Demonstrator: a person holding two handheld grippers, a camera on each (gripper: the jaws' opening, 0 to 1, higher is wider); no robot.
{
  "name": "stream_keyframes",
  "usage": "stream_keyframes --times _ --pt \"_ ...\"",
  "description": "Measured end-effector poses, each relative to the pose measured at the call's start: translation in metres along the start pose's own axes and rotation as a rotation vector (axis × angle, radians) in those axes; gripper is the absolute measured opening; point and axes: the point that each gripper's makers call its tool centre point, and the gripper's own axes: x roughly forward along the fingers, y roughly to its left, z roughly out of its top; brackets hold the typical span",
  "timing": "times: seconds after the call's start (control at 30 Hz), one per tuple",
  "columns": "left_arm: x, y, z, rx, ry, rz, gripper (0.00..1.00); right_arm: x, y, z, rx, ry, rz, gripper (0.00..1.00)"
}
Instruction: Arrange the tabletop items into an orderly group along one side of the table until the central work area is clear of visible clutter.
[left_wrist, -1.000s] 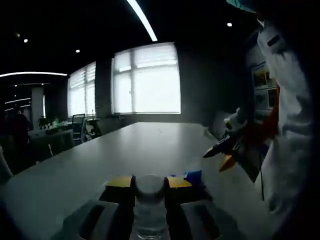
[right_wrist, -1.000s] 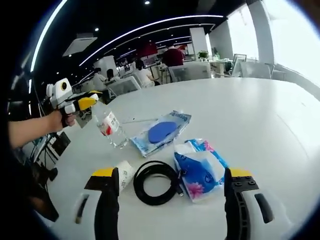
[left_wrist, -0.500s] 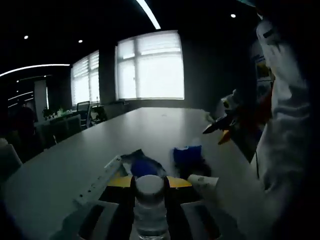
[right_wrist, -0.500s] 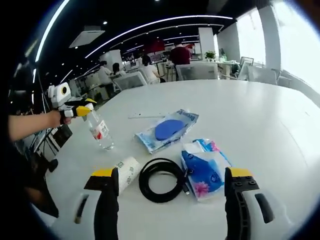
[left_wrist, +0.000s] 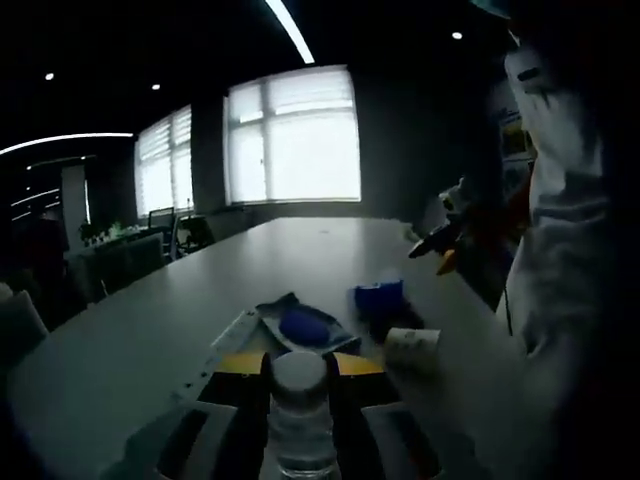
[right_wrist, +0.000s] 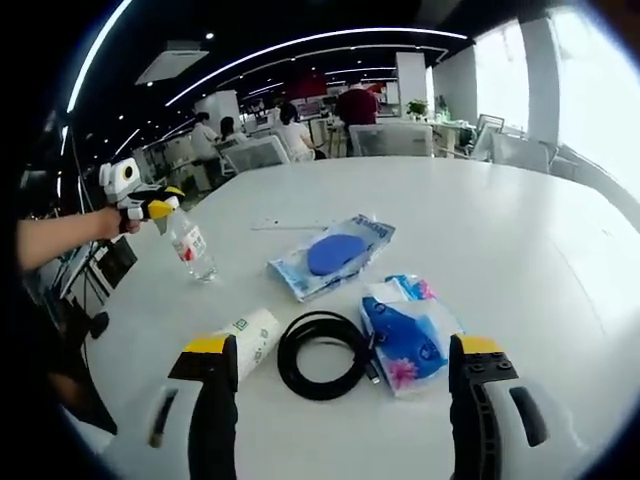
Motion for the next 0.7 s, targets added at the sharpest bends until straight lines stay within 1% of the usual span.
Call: stream_keyframes --times 0.03,0.07,0.17,0.27,0.33,0.37,0.4,0.43,0.47,0.5,0.57,0.63,0.67,0.7 --pt "0.0002 0.0015 -0.0002 -0.011 0.001 -0.013 0.2 -0.0007 -0.0005 -0.0004 0.001 0.003 -0.008 0.83" --pt "0.0007 0.0015 0.0003 0.016 -0.005 -0.022 0.2 -0.0005 -0.0011 -0.0004 -0.006 0.005 -0.01 0.83" --pt "0.0027 0.0086 0.0005 0.024 -0.002 -0.037 0.2 -0.0007 -0.0014 -0.0022 -0.005 0.014 -0.018 0.83" --pt "0.0037 0.0087 0.0003 0.032 -0.012 -0.051 0.2 -0.0019 -0.0019 -0.0014 -0.002 0.011 -0.025 0.83" --pt "0.0046 0.0056 0.0012 0.021 -0.027 -0.061 0.2 -0.0024 -0.0023 -0.0021 0.008 0.013 -0.031 0.83" --pt "0.0044 0.0071 0.0015 0.022 -0.039 -0.04 0.2 -0.0027 -0.0019 -0.0034 0.002 0.018 -0.034 0.83" --pt "0.0041 0.0054 0.0019 0.006 -0.058 -0.046 0.2 -0.0028 -0.0003 -0.0042 -0.001 0.02 -0.03 0.83" --pt "0.0037 0.005 0.0021 0.022 -0.067 -0.042 0.21 -0.003 0.0003 -0.005 -0.001 0.022 -0.029 0.83" --pt "0.0036 0.0055 0.0021 0.028 -0.056 -0.032 0.21 -0.0039 0.0006 -0.0058 0.003 0.024 -0.033 0.83" --pt "0.0034 0.0032 0.0027 0.026 -0.061 -0.037 0.21 -0.0045 0.0016 -0.0061 0.005 0.025 -0.029 0.83" --pt "0.0017 0.0052 0.0022 0.011 -0.069 -0.024 0.21 -0.0053 0.0007 -0.0051 0.003 0.022 -0.033 0.83" --pt "0.0001 0.0026 0.0033 0.015 -0.069 -0.029 0.21 -0.0068 0.0006 -0.0051 0.003 0.021 -0.033 0.83" --pt "-0.0004 0.0019 0.0042 -0.013 -0.071 -0.031 0.21 -0.0074 0.0008 -0.0049 0.005 0.019 -0.034 0.83" --pt "-0.0008 0.0 0.0048 -0.015 -0.071 -0.036 0.21 -0.0073 0.0015 -0.0051 0.004 0.019 -0.031 0.82"
